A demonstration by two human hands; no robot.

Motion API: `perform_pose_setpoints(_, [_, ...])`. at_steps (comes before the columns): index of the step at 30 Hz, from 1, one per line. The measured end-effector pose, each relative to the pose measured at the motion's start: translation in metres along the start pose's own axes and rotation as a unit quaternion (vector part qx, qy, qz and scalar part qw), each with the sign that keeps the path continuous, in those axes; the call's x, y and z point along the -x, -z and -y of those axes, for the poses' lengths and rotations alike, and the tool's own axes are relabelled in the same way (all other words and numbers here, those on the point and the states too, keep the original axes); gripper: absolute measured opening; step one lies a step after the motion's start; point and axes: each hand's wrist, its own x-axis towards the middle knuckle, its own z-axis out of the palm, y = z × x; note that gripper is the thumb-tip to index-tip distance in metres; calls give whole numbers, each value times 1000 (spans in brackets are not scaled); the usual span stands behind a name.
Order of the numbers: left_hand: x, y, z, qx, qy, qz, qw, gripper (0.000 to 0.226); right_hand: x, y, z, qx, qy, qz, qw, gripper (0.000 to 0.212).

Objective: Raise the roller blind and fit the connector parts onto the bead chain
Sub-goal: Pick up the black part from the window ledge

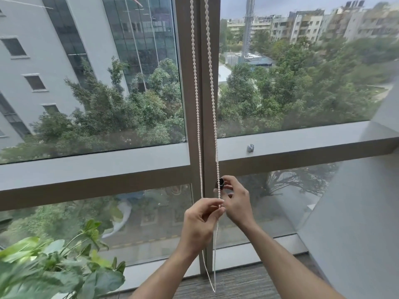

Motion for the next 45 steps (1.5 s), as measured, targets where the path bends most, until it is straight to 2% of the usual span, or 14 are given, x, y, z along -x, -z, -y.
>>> perform_pose_setpoints(8, [-1,8,-3,-90,-48,-31,994,36,37,-6,-2,-40,-11,22,999,41])
perform_pose_setpoints(12, [-5,13,-4,-107,-55,-21,993,43,50,-9,-2,-73,12,39,996,26])
perform_pose_setpoints(17, [-5,16,-3,-76,-45,14,996,47,57,-9,1,-101,22,35,994,23])
perform_pose_setpoints(22, [-12,23,-5,-27,-1,73,997,51,62,-6,1,-122,12,38,992,24])
perform_pose_setpoints(26, [-16,26,-5,-34,25,101,994,50,61,-4,6,-135,16,37,990,22])
perform_pose_setpoints(31, [-15,26,-6,18,66,110,992,50,60,-2,11,-139,21,34,990,33])
perform_pose_setpoints(36, [-16,30,-7,57,85,125,987,54,59,1,9,-174,-2,42,984,26])
perform_pose_setpoints(45, [-15,30,0,74,92,123,985,57,56,7,-5,-215,-29,90,972,29])
